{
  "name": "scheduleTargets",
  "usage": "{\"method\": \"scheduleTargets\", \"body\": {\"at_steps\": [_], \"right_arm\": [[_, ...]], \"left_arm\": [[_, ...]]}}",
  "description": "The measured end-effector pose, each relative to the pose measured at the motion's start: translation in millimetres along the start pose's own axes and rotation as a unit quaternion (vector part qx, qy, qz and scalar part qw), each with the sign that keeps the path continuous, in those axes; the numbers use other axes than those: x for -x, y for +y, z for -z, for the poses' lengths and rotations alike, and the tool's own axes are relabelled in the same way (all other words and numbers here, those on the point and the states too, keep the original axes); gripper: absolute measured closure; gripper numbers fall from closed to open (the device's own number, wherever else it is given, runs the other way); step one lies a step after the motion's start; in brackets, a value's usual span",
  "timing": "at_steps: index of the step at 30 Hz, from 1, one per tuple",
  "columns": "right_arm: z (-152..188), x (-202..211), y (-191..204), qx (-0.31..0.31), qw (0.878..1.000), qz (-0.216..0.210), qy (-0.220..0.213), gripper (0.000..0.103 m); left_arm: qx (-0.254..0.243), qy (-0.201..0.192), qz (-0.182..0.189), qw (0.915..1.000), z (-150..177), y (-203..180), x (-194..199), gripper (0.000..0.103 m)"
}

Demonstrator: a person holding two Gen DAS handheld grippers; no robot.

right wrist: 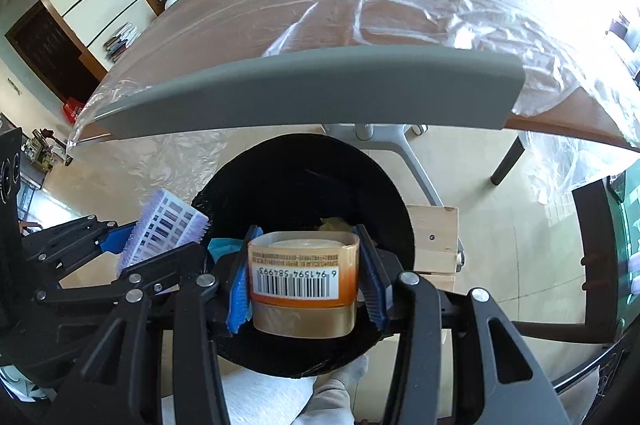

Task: Collect trash

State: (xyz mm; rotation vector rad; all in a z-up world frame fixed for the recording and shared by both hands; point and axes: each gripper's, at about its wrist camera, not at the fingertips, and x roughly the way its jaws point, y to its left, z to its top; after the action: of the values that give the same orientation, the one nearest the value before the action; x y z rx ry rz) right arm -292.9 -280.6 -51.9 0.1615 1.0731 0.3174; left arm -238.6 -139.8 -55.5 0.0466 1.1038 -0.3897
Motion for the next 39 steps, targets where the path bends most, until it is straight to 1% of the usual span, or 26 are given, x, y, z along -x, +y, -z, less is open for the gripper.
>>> {"method": "scheduleTargets", "body": {"at_steps": [1, 3, 4, 5, 6, 7, 8, 13, 17, 19, 21, 22, 23, 24, 25, 26, 27, 28, 29, 31, 33, 35, 36, 39], "right_arm": [[-1, -2, 1, 0.0, 1.0, 0.002, 0.001, 0.058], [-3, -5, 2, 0.002, 1.0, 0.009, 0.002, 0.056], [-5, -5, 2, 0.003, 1.0, 0.012, -0.001, 0.055], [-6, -4, 2, 0.003, 1.0, 0.014, -0.003, 0.052], [-7, -2, 0, 0.0, 1.0, 0.015, -0.007, 0.047], [-8, -2, -2, -0.002, 1.0, 0.015, -0.009, 0.046], [-10, -1, -4, -0.005, 1.0, 0.013, -0.011, 0.044], [-12, -2, -10, -0.013, 1.0, 0.01, -0.008, 0.041], [-9, 7, -16, -0.02, 1.0, 0.003, -0.006, 0.031], [-11, 22, -16, -0.024, 1.0, -0.011, -0.01, 0.028], [-18, 48, -13, -0.013, 0.999, -0.02, -0.037, 0.018], [-23, 59, -11, -0.005, 0.998, -0.018, -0.054, 0.016], [-30, 69, -10, 0.003, 0.997, -0.014, -0.071, 0.01], [-42, 80, -11, 0.008, 0.996, -0.005, -0.092, 0.008], [-53, 86, -13, 0.008, 0.994, 0.002, -0.106, 0.007], [-63, 90, -17, 0.007, 0.993, 0.007, -0.116, 0.004], [-77, 93, -22, 0.005, 0.992, 0.013, -0.128, 0.004], [-93, 95, -29, 0.002, 0.99, 0.027, -0.141, 0.004], [-112, 92, -37, 0.002, 0.988, 0.051, -0.148, 0.004], [-140, 83, -52, 0.005, 0.985, 0.08, -0.154, 0.004], [-170, 63, -73, -0.002, 0.984, 0.114, -0.14, 0.004], [-191, 48, -88, -0.003, 0.982, 0.128, -0.136, 0.004], [-204, 35, -99, -0.006, 0.98, 0.149, -0.129, 0.004], [-228, 8, -122, -0.012, 0.978, 0.18, -0.108, 0.004]], "left_arm": [[0.001, 0.0, 0.002, 1.0, -1, 1, -2, 0.058], [0.004, -0.002, 0.007, 1.0, -3, 3, -4, 0.045], [0.007, -0.009, 0.005, 0.9999, -5, 4, -3, 0.038], [0.009, -0.014, 0.005, 0.9998, -6, 7, -1, 0.033], [0.011, -0.016, 0.006, 0.9998, -7, 7, 0, 0.031], [0.014, -0.016, 0.005, 0.9998, -9, 9, -1, 0.027], [0.015, -0.016, 0.002, 0.9997, -11, 10, -1, 0.026], [0.012, -0.015, -0.001, 0.9998, -13, 6, -3, 0.026], [0.01, -0.018, -0.002, 0.9998, -13, 5, 4, 0.026], [0.004, -0.032, -0.001, 0.9995, -16, 3, 18, 0.026], [-0.005, -0.058, -0.002, 0.9983, -22, 1, 38, 0.021], [-0.007, -0.071, -0.003, 0.9974, -26, 1, 47, 0.012], [-0.01, -0.098, -0.009, 0.9951, -34, 3, 60, 0.007], [-0.01, -0.117, -0.016, 0.9929, -41, 7, 70, 0.007], [-0.009, -0.13, -0.021, 0.9913, -49, 10, 77, 0.006], [-0.005, -0.145, -0.027, 0.9891, -61, 17, 84, 0.006], [0.0, -0.155, -0.033, 0.9873, -71, 25, 89, 0.006], [0.004, -0.164, -0.04, 0.9856, -83, 34, 91, 0.004], [0.009, -0.171, -0.048, 0.984, -94, 44, 91, 0.004], [0.02, -0.178, -0.071, 0.9813, -123, 69, 84, 0.004], [0.034, -0.171, -0.086, 0.9809, -147, 94, 71, 0.004], [0.045, -0.168, -0.096, 0.9802, -167, 117, 57, 0.004], [0.053, -0.16, -0.106, 0.98, -178, 129, 48, 0.004], [0.079, -0.146, -0.104, 0.9805, -204, 159, 24, 0.004]]}}
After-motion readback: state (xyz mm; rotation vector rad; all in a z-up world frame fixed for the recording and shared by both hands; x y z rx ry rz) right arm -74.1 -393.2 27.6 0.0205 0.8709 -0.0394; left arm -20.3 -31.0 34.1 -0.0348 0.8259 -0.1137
